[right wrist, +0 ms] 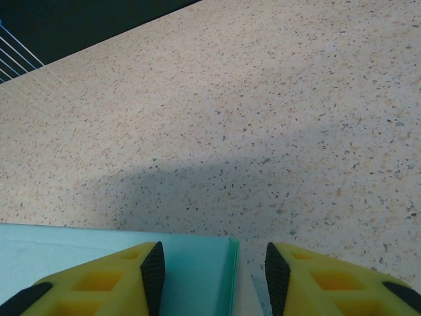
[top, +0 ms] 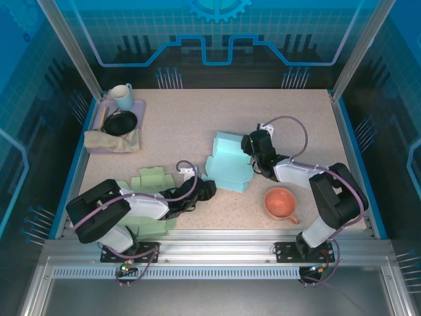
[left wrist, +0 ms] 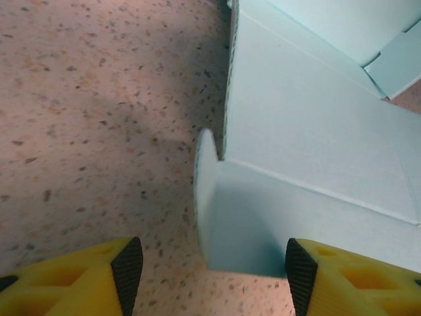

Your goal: Fold the paper box

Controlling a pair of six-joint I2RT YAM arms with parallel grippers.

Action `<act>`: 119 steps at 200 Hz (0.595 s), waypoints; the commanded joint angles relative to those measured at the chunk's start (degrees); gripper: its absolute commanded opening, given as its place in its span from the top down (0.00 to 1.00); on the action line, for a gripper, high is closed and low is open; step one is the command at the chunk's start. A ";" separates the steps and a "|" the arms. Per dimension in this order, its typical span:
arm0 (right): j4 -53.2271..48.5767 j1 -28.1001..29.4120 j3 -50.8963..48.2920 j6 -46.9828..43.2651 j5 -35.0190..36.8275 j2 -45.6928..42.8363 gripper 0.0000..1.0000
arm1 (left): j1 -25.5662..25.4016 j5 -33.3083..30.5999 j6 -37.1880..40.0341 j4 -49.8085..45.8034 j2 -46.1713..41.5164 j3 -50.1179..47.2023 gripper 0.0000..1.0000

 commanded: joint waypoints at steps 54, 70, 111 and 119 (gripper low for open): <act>-5.26 -1.98 -4.51 -0.05 -0.42 0.70 0.54 | -0.01 -2.04 -2.63 10.85 6.39 4.18 0.67; -4.79 -2.04 -4.91 -0.29 -0.92 0.18 0.53 | 0.39 -3.58 -1.72 10.88 5.21 4.18 0.84; -4.93 -2.45 -5.25 -1.58 -2.79 -2.89 0.48 | 3.27 -4.98 8.59 -1.80 -0.36 9.44 1.00; -5.73 -2.85 -5.12 -1.82 -3.34 -4.33 0.46 | 3.75 -4.58 12.14 -4.74 -1.28 10.92 1.00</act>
